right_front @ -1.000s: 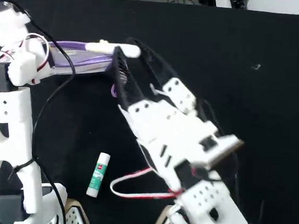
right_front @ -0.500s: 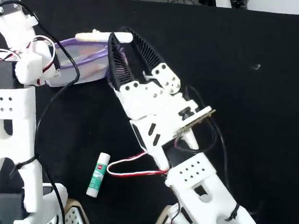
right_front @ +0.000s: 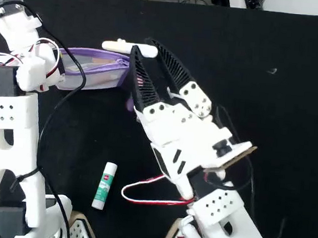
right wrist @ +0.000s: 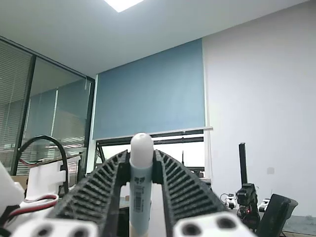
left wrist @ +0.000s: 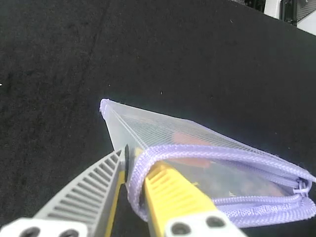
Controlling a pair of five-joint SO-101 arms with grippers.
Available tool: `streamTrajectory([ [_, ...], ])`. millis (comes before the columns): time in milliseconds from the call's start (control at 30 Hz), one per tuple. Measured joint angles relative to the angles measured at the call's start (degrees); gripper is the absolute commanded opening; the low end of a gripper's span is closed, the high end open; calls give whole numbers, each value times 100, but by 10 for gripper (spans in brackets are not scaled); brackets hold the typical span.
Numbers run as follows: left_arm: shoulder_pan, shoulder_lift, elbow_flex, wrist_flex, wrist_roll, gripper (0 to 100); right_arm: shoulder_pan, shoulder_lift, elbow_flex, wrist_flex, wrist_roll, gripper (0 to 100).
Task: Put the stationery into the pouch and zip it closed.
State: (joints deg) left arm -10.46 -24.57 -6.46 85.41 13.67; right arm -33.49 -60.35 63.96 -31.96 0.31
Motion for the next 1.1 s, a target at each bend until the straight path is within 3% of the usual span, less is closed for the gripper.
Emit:
streamTrajectory([
  [367,0,0,0,0,0,29,-448,-35,141,501,-273,11],
  [600,0,0,0,0,0,29,-448,1213,141,220,-264,17],
  [800,-18,0,0,0,0,29,-448,2365,88,18,-273,225],
  [1100,-193,0,0,0,0,29,-457,1960,-633,1960,-273,251],
])
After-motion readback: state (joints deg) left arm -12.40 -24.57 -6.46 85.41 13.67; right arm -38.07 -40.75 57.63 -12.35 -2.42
